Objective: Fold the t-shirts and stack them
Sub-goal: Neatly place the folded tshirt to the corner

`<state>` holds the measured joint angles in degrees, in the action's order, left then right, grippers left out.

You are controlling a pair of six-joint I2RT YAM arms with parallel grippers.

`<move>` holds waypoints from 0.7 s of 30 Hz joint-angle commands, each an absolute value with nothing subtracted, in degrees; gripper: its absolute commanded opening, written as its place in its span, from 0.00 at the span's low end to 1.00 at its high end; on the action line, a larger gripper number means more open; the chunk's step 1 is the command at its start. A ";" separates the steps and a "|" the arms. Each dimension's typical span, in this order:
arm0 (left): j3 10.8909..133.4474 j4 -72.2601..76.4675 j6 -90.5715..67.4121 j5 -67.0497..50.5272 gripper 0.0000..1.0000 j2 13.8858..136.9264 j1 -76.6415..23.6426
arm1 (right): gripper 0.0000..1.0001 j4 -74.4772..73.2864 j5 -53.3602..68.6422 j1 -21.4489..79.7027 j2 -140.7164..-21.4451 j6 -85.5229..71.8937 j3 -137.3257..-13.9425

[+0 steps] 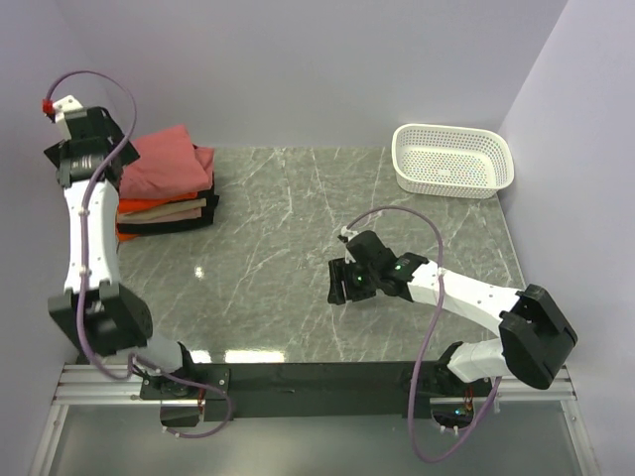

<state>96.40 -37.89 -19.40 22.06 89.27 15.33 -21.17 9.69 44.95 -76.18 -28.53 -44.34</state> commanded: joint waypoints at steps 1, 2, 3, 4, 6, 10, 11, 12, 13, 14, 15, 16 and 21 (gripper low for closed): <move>90.28 -35.52 -19.69 24.96 0.98 78.86 12.75 | 0.64 -22.41 7.30 44.04 -75.32 -26.72 -48.68; 86.17 -34.64 -19.34 24.96 0.99 76.75 10.74 | 0.65 -23.28 7.03 43.60 -75.50 -26.02 -49.21; 84.13 -33.41 -18.81 24.70 0.99 72.81 9.68 | 0.65 -23.55 6.60 42.55 -75.67 -25.75 -49.83; 82.20 -33.05 -18.81 24.26 0.99 70.77 8.97 | 0.65 -23.73 6.33 42.02 -75.76 -25.40 -50.79; 76.48 -32.35 -19.68 20.58 0.98 65.34 7.65 | 0.65 -23.73 6.41 40.44 -75.59 -24.52 -51.50; 65.34 -31.64 -22.67 13.28 0.97 56.53 6.07 | 0.66 -23.29 7.56 33.34 -74.80 -23.12 -52.82; 63.48 -31.38 -23.55 10.66 0.97 54.86 5.11 | 0.66 -23.29 7.47 32.18 -74.36 -22.85 -53.00; 61.63 -31.03 -25.38 8.98 0.98 51.54 4.58 | 0.66 -23.20 7.47 31.04 -74.27 -22.50 -53.26; 57.61 -29.72 -26.53 7.49 0.99 49.94 3.96 | 0.66 -23.20 7.04 28.59 -74.01 -21.80 -53.61; 55.65 -28.92 -27.59 5.99 0.99 48.27 2.65 | 0.66 -23.29 6.68 27.69 -73.83 -21.54 -53.79; 53.72 -28.05 -28.55 2.67 0.99 45.47 1.94 | 0.66 -23.29 6.24 26.55 -73.65 -21.27 -53.88; 50.05 -27.43 -30.74 1.77 0.99 44.13 1.15 | 0.66 -23.29 5.89 25.67 -73.57 -20.75 -54.14; 41.67 -24.52 -34.53 1.14 0.99 39.29 -3.43 | 0.66 -22.33 4.31 20.75 -72.07 -19.78 -53.26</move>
